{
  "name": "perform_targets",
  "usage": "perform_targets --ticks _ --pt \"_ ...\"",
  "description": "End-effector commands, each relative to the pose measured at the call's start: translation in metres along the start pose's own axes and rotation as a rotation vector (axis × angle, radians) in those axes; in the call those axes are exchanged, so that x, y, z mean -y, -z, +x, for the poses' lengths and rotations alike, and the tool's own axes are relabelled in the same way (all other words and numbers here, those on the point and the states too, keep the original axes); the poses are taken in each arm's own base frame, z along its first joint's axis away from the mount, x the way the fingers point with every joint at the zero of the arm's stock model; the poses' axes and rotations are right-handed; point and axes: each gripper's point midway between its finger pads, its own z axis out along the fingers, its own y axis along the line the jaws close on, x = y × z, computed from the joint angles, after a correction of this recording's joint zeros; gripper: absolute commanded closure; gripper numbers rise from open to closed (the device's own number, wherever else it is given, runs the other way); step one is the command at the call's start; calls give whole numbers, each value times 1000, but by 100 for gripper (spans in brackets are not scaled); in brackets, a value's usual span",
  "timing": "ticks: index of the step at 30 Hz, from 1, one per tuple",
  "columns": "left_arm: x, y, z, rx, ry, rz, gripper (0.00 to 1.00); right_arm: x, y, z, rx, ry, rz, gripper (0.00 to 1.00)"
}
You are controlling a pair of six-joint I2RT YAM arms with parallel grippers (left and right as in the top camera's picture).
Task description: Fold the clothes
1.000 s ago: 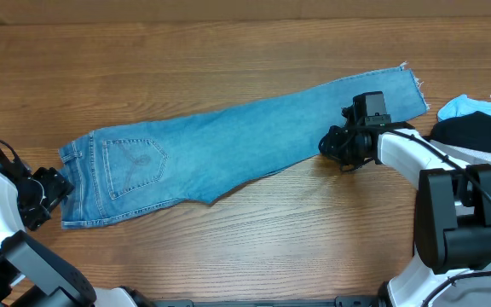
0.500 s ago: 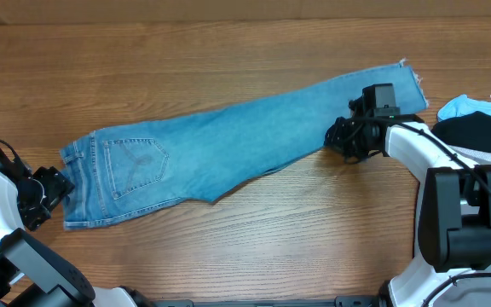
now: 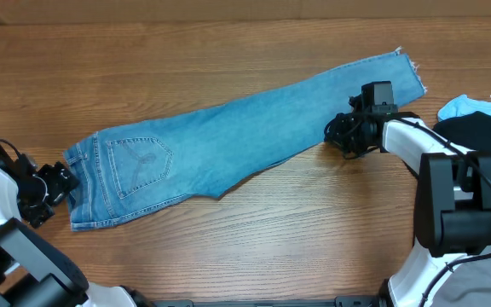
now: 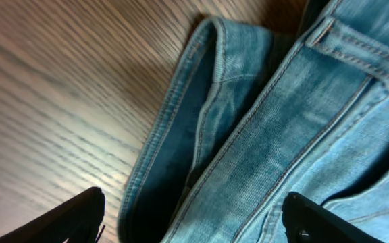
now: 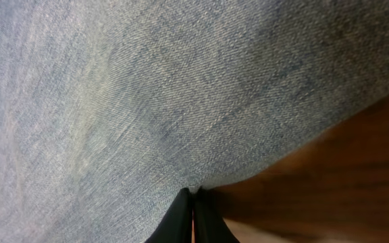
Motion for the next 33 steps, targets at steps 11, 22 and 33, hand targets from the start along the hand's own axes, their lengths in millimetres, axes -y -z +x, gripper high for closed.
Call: perform_targets --ticks 11,22,33 --pt "6 -14 3 -43 -23 59 15 -8 58 -28 59 45 41 82" --pt "34 -11 -6 -1 -107 218 12 -2 21 -49 122 43 22 85" --pt "21 -13 -8 5 -107 139 14 22 -15 -35 42 -13 60 90"
